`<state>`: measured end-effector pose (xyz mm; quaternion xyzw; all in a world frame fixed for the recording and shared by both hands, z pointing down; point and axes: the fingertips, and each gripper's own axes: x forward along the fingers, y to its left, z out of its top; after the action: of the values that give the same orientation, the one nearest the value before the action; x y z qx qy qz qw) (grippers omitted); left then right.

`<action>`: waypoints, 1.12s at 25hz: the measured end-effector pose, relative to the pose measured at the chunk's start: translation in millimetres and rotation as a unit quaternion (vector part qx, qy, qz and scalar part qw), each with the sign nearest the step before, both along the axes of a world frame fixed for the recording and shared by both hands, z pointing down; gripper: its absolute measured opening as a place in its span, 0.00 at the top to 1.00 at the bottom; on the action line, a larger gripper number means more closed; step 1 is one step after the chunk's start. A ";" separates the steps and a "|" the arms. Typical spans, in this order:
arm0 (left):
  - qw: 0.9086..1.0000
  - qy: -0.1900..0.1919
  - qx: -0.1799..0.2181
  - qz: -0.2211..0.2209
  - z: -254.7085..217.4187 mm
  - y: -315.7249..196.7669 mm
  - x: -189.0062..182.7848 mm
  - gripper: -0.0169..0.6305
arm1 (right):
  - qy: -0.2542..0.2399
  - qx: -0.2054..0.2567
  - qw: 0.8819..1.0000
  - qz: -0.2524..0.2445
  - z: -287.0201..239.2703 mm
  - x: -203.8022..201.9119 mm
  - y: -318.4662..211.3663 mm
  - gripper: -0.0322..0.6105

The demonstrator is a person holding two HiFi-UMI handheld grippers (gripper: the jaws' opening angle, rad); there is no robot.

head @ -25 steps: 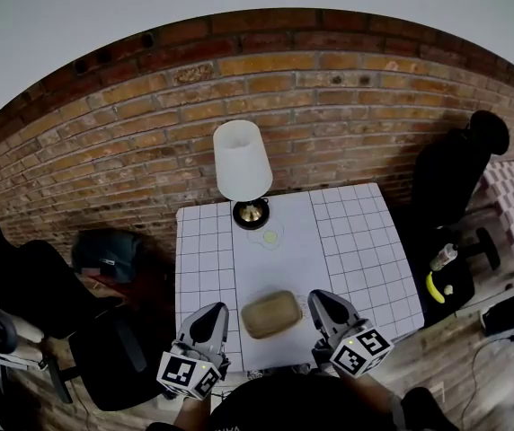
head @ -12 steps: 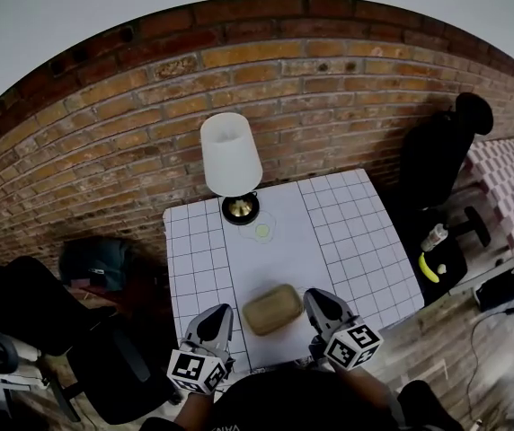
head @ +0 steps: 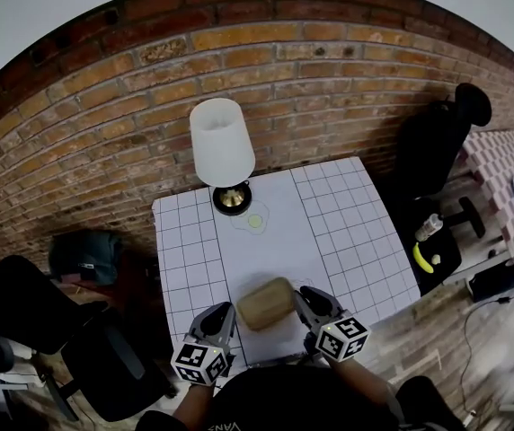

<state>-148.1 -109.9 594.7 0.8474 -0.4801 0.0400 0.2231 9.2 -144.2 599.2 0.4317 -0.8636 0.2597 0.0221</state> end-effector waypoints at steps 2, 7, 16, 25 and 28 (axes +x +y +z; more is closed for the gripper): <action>1.000 0.005 -0.016 -0.004 8.6 -1.7 0.9 0.96 | 0.006 -0.011 1.000 -0.002 9.3 -0.1 -0.9 0.79; 0.998 0.009 -0.055 -0.008 28.6 -3.6 2.3 0.88 | 0.017 -0.032 0.999 -0.004 25.5 1.4 -4.4 0.77; 0.993 0.016 -0.115 -0.010 60.9 -3.8 7.3 0.69 | 0.034 -0.061 0.997 -0.014 52.8 1.2 -3.5 0.76; 0.985 0.037 -0.167 -0.009 86.3 -1.1 11.8 0.64 | 0.047 -0.086 0.995 -0.015 76.8 2.4 -3.2 0.76; 0.984 0.045 -0.174 -0.007 90.1 0.9 15.9 0.64 | 0.046 -0.088 0.995 -0.013 79.3 2.6 -3.4 0.76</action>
<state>-132.2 -109.0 684.8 0.7930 -0.4613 0.0837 0.3890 11.7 -147.6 678.5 0.4288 -0.8408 0.3140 0.1031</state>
